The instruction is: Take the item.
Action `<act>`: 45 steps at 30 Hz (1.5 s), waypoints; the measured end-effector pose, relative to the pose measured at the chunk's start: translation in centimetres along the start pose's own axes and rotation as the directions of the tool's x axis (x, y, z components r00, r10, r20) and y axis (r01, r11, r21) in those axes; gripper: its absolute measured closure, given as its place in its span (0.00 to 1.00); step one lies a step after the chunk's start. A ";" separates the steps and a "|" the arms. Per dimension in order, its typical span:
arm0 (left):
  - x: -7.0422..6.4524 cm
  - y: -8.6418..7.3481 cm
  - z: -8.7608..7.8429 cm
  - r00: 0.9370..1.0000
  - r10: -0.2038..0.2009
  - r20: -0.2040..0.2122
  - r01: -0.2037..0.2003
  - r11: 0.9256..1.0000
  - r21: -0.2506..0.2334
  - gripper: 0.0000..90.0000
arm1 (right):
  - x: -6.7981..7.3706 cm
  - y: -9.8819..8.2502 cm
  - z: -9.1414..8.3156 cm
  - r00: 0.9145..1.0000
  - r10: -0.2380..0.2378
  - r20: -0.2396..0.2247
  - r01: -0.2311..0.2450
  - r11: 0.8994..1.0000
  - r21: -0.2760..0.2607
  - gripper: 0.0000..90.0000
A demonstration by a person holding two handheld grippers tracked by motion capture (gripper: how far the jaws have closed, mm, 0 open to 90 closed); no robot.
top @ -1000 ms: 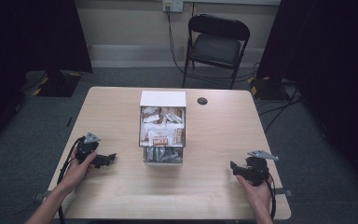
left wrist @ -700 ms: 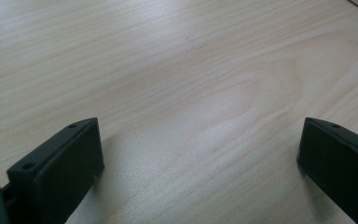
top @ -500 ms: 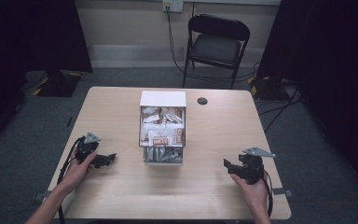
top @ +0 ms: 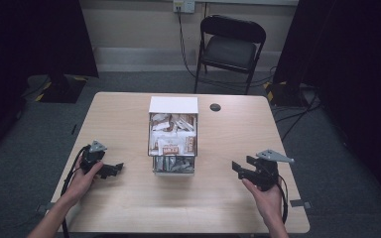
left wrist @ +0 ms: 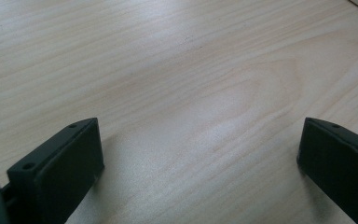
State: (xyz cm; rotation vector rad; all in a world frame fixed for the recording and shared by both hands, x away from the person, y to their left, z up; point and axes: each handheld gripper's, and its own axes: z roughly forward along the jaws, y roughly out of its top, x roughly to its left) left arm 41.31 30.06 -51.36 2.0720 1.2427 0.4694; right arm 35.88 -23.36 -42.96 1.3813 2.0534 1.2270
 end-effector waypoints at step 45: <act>0.0 0.0 0.0 1.000 0.001 0.002 -0.001 1.000 0.003 0.00 | 8.3 11.1 -2.4 0.940 -0.205 -0.274 0.153 0.968 -0.198 0.48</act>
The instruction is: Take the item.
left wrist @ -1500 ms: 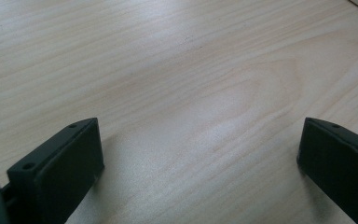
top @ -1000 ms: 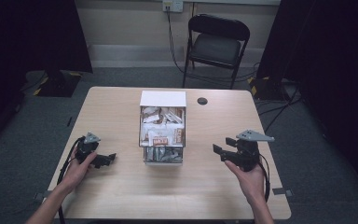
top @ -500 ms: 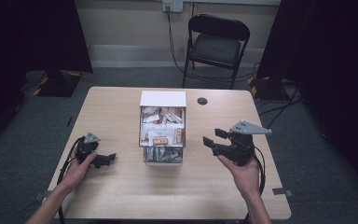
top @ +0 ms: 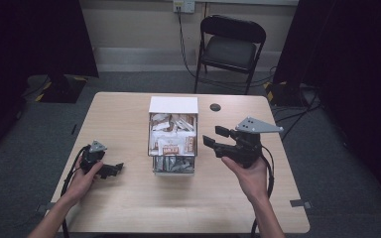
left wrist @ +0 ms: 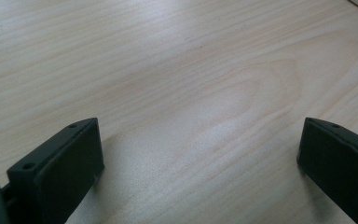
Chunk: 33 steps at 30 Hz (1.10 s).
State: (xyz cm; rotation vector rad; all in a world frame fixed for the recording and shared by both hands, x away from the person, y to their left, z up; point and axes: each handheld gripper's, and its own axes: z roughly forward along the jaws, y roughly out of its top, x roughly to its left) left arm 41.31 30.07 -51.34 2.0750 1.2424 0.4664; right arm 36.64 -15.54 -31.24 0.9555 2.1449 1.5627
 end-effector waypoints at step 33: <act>0.0 0.0 0.0 1.000 -0.001 -0.002 0.001 1.000 -0.003 0.00 | 2.8 2.0 6.9 0.975 -0.036 -0.220 0.063 0.992 0.114 0.62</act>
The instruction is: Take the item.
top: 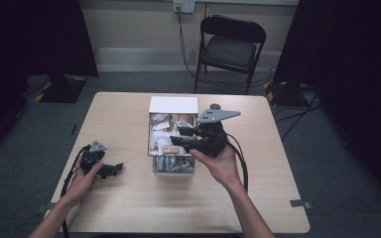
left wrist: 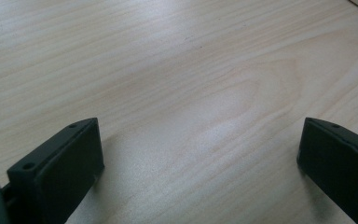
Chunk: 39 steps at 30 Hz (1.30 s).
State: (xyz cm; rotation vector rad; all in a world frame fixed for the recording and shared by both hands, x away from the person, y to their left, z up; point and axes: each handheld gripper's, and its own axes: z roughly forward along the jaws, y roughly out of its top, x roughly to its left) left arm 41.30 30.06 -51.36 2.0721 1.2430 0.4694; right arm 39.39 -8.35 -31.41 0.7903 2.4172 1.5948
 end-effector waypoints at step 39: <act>0.0 0.0 0.0 1.000 -0.005 -0.001 0.005 1.000 -0.004 0.00 | 0.3 -0.3 1.0 0.997 -0.032 -0.077 0.038 0.996 0.083 0.84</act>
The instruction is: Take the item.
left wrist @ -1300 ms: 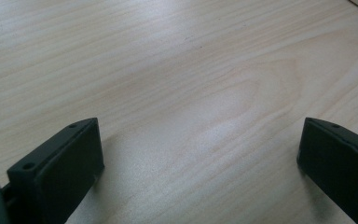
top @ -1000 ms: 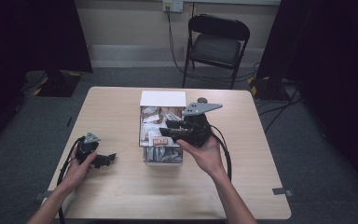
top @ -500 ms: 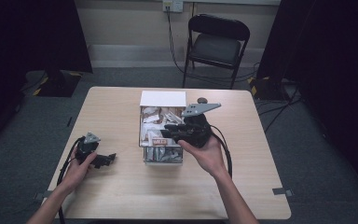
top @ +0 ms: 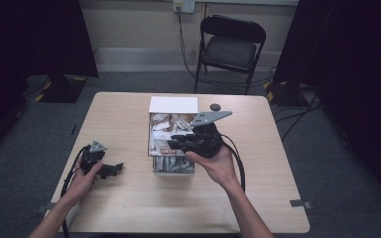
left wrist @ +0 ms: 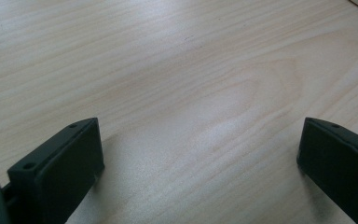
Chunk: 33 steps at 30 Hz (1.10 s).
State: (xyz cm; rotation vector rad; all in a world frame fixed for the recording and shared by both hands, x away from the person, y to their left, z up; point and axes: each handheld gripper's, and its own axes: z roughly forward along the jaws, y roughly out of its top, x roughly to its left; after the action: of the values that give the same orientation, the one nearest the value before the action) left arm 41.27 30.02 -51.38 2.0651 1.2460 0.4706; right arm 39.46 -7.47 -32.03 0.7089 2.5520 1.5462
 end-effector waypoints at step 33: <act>0.0 0.0 0.0 1.000 -0.001 -0.001 0.001 1.000 -0.001 0.00 | -0.2 -0.1 -0.1 1.000 0.014 0.018 -0.014 0.999 -0.031 1.00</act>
State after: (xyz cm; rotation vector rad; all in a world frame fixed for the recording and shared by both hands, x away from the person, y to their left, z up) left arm 41.24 30.02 -51.38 2.0640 1.2474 0.4718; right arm 39.55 -7.63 -32.13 0.7354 2.5095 1.5727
